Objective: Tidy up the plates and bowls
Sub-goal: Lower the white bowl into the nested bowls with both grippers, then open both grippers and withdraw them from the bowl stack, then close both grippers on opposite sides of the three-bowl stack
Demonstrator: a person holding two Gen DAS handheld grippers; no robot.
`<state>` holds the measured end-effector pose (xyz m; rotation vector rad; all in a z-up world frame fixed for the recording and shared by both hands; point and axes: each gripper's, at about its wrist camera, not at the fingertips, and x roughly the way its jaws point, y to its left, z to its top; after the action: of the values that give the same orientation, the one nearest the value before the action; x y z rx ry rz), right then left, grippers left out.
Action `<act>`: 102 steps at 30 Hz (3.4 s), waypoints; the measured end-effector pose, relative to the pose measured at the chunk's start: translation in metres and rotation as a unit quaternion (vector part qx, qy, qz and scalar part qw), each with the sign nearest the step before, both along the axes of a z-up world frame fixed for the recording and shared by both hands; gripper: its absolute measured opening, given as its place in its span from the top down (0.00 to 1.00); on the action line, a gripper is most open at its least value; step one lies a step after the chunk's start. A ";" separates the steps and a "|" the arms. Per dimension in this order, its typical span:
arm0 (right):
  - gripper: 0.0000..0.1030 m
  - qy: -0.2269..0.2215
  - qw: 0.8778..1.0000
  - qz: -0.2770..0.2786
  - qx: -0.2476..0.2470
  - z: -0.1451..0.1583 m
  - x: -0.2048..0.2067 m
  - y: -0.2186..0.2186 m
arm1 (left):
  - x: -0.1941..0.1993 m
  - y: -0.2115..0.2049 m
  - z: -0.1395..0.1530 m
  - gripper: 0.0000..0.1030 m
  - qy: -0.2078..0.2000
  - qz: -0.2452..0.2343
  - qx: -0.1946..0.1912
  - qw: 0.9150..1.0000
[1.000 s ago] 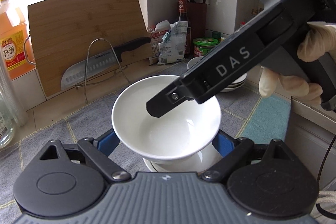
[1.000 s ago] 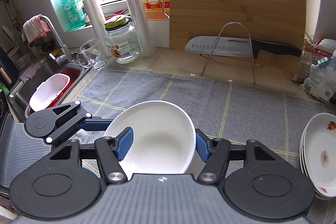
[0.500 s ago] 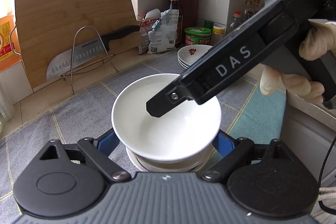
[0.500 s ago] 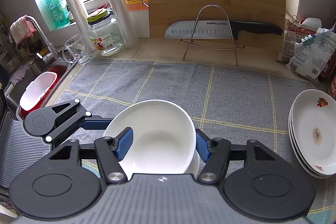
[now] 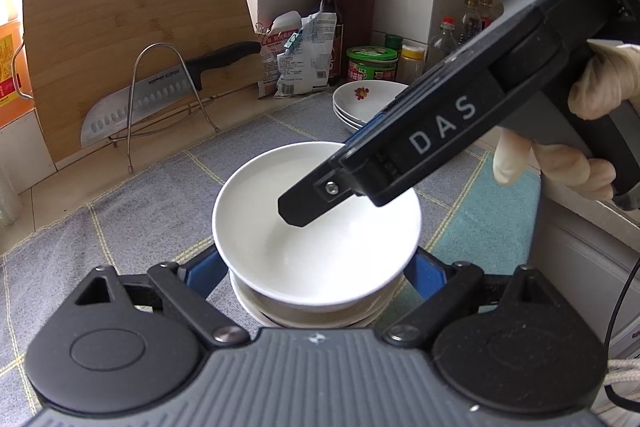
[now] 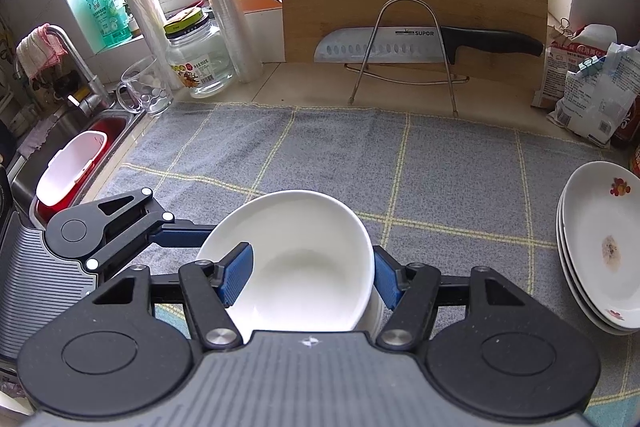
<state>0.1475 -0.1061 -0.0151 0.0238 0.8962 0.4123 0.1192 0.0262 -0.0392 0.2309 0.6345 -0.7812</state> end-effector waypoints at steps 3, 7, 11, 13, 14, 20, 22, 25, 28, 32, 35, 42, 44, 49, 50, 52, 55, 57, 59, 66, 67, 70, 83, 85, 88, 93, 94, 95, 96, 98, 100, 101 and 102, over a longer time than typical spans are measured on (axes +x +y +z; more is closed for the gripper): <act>0.33 0.003 1.000 -0.004 0.002 -0.001 -0.001 -0.003 | -0.001 -0.001 -0.001 0.10 0.002 -0.003 0.001 1.000; 0.33 0.006 1.000 -0.006 0.002 -0.005 -0.002 -0.004 | -0.002 -0.003 -0.002 0.10 0.003 -0.006 0.004 1.000; 0.33 0.007 1.000 -0.007 0.004 -0.006 -0.002 -0.005 | -0.003 -0.003 -0.002 0.10 0.002 -0.006 0.006 1.000; 0.33 0.008 1.000 -0.006 0.004 -0.007 -0.002 -0.004 | -0.002 -0.003 -0.002 0.10 0.003 -0.005 0.008 1.000; 0.33 0.008 1.000 -0.005 0.004 -0.007 -0.001 -0.004 | -0.002 -0.004 -0.002 0.10 0.003 -0.005 0.009 1.000; 0.33 0.008 1.000 -0.002 0.004 -0.009 -0.001 -0.003 | -0.001 -0.004 -0.003 0.10 0.005 -0.002 0.013 1.000; 0.33 0.008 1.000 -0.001 0.004 -0.010 -0.001 -0.003 | -0.001 -0.004 -0.003 0.10 0.004 -0.003 0.014 1.000; 0.33 0.010 1.000 -0.002 0.004 -0.011 0.000 -0.004 | -0.001 -0.005 -0.003 0.10 0.003 -0.003 0.014 1.000; 0.33 0.010 1.000 -0.004 0.005 -0.011 0.000 -0.005 | -0.001 -0.005 -0.004 0.10 0.003 -0.003 0.015 1.000; 0.33 0.010 1.000 -0.003 0.007 -0.011 0.000 -0.005 | 0.000 -0.007 -0.005 0.09 0.004 -0.002 0.017 1.000; 0.32 0.011 1.000 -0.003 0.007 -0.012 0.000 -0.006 | -0.001 -0.008 -0.005 0.09 0.002 -0.002 0.019 1.000; 0.29 0.013 1.000 -0.001 0.009 -0.013 0.001 -0.005 | -0.002 -0.008 -0.006 0.09 -0.001 -0.003 0.021 1.000; 0.29 0.013 1.000 -0.001 0.010 -0.013 0.001 -0.005 | -0.002 -0.007 -0.006 0.09 -0.002 -0.003 0.021 1.000; 0.21 0.013 1.000 0.001 0.014 -0.014 0.001 -0.004 | -0.001 -0.004 -0.006 0.07 0.005 -0.002 0.011 1.000; 0.19 0.011 1.000 0.001 0.016 -0.013 0.000 -0.004 | -0.001 -0.004 -0.005 0.07 0.006 -0.003 0.010 1.000; 0.15 0.006 1.000 0.002 0.015 -0.011 -0.001 -0.003 | -0.003 -0.004 -0.004 0.07 0.004 -0.004 0.010 1.000; 0.12 0.001 1.000 -0.001 0.012 -0.010 -0.002 -0.003 | -0.005 -0.004 -0.003 0.06 0.003 -0.006 0.009 1.000; 0.12 -0.001 1.000 -0.004 0.013 -0.010 -0.003 -0.005 | -0.006 -0.002 -0.002 0.06 0.004 -0.008 0.007 1.000; 0.12 -0.003 1.000 -0.009 0.012 -0.010 -0.004 -0.008 | -0.007 0.001 -0.001 0.06 0.004 -0.010 0.005 1.000; 0.10 -0.012 0.999 -0.027 0.013 -0.008 -0.014 -0.020 | -0.013 0.009 -0.001 0.06 0.004 -0.022 0.002 1.000; 0.09 -0.015 0.999 -0.027 0.014 -0.007 -0.017 -0.022 | -0.015 0.010 -0.002 0.05 0.003 -0.024 0.006 1.000; 0.07 -0.021 0.999 -0.025 0.015 -0.006 -0.027 -0.026 | -0.015 0.014 -0.007 0.05 0.006 -0.028 0.016 0.999; 0.00 -0.006 1.000 -0.008 -0.013 -0.029 -0.057 -0.030 | 0.001 0.015 -0.054 0.05 0.076 -0.026 0.051 0.995; 0.00 0.001 1.000 -0.005 -0.031 -0.040 -0.057 -0.027 | 0.002 0.013 -0.058 0.05 0.078 -0.025 0.056 0.995; 0.00 0.008 0.998 0.001 -0.060 -0.057 -0.055 -0.022 | 0.005 0.011 -0.062 0.04 0.082 -0.020 0.059 0.995; 0.00 0.022 0.996 0.017 -0.089 -0.082 -0.044 -0.015 | 0.001 0.002 -0.065 0.01 0.058 -0.027 0.088 0.994; 0.00 0.024 0.995 0.019 -0.091 -0.086 -0.042 -0.015 | -0.002 0.001 -0.066 0.00 0.048 -0.033 0.093 0.994; 0.00 0.028 0.995 0.018 -0.092 -0.089 -0.039 -0.015 | 0.000 0.002 -0.066 0.00 0.052 -0.032 0.088 0.994; 0.00 0.032 0.995 0.019 -0.094 -0.092 -0.036 -0.015 | 0.000 0.003 -0.066 0.00 0.051 -0.032 0.086 0.994; 0.00 0.032 0.994 0.023 -0.100 -0.097 -0.035 -0.014 | 0.000 0.004 -0.067 0.00 0.047 -0.037 0.083 0.995; 0.00 0.024 0.992 0.036 -0.122 -0.099 -0.036 -0.009 | -0.001 0.006 -0.068 0.00 0.041 -0.042 0.078 0.995; 0.00 0.017 0.991 0.044 -0.128 -0.100 -0.038 -0.008 | -0.001 0.007 -0.068 0.00 0.038 -0.043 0.076 0.995; 0.00 0.015 0.991 0.045 -0.123 -0.100 -0.038 -0.010 | -0.002 0.008 -0.068 0.00 0.037 -0.044 0.074 0.996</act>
<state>0.1096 -0.1157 -0.1154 -0.2378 0.9744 0.3833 0.1177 0.0338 -0.1076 0.3697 0.7574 -0.8311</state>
